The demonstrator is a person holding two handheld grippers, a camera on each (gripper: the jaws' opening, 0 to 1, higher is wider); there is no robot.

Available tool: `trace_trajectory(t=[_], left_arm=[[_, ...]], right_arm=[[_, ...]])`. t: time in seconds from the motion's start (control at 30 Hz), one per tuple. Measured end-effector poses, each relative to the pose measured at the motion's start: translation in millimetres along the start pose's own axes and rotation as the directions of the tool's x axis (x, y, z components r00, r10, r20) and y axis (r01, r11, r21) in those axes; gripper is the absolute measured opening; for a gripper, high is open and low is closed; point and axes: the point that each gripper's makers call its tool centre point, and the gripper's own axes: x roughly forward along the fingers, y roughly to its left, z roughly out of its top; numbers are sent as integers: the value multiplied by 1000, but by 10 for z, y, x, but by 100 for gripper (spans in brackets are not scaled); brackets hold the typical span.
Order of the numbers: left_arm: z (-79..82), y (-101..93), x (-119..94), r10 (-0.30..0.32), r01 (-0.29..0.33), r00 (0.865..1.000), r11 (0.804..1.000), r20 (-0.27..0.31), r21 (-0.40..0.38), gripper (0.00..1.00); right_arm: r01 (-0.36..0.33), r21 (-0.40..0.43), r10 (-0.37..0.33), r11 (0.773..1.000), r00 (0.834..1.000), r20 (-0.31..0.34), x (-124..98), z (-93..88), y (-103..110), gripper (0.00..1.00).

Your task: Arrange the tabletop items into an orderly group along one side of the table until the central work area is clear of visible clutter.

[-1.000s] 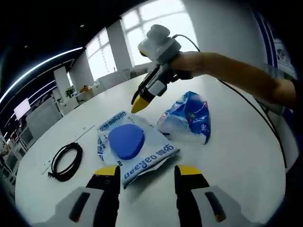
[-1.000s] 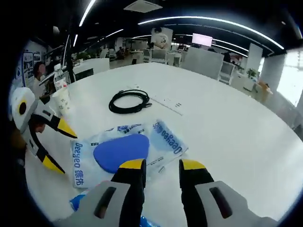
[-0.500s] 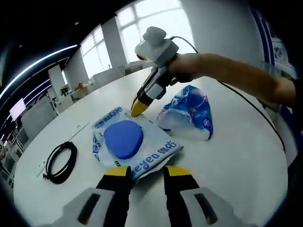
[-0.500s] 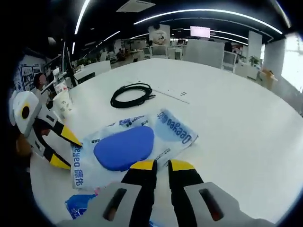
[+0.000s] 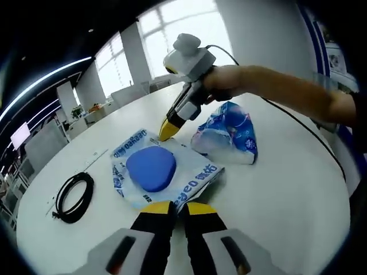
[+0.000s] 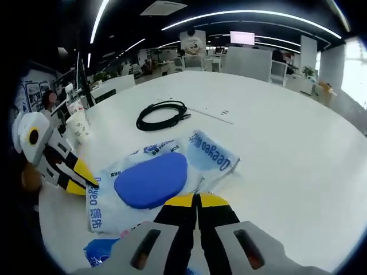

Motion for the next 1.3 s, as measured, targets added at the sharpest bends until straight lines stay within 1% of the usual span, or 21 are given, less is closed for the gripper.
trace_trajectory(t=[0.1, 0.27, 0.37, 0.43, 0.63, 0.8, 0.87, 0.9, 1.0, 1.17, 1.2, 1.3], left_arm=[[4, -11, -28, 11, -11, 1000, 1000, 2, 15, 1], [4, 3, -99, 11, -11, 1000, 1000, 14, 18, 0], [25, 59, -185, 20, -21, 1000, 999, 18, 28, 0], [52, 118, -226, 20, -21, 1000, 999, 24, 30, 0], [100, 206, -342, 30, -32, 999, 998, 30, 60, 0], [116, 260, -457, 30, -33, 999, 996, 36, 78, 0], [108, 266, -502, 17, -20, 999, 996, 35, 86, 0], [116, 295, -515, 5, -8, 999, 997, 36, 78, 0], [102, 359, -562, 0, -3, 999, 997, 34, 81, 0], [23, 306, -664, -10, 8, 1000, 996, 28, 92, 0], [-8, 253, -703, -14, 12, 1000, 996, 27, 93, 0], [-82, 195, -752, -29, 27, 999, 996, 24, 88, 0]], right_arm=[[0, -9, 0, 1000, 1000, 3, -19, 7, 34, 0], [-7, -16, 8, 1000, 1000, 29, -73, 63, 89, 0], [-15, -15, 16, 1000, 999, 45, -95, 132, 73, 0], [-12, -27, 14, 1000, 999, 52, -122, 162, 105, 0], [-7, -44, 11, 999, 997, 80, -192, 252, 192, 0], [-9, -67, 16, 998, 995, 99, -272, 310, 313, 0], [-10, -72, 17, 997, 994, 105, -283, 355, 308, 0], [-10, -80, 18, 997, 994, 107, -297, 352, 357, 0], [-13, -91, 23, 996, 994, 108, -317, 333, 482, 0], [-10, -121, 21, 993, 995, 95, -315, 290, 672, 0], [-9, -126, 20, 992, 995, 93, -308, 285, 702, 0], [-11, -133, 23, 991, 996, 87, -295, 235, 799, 0]])
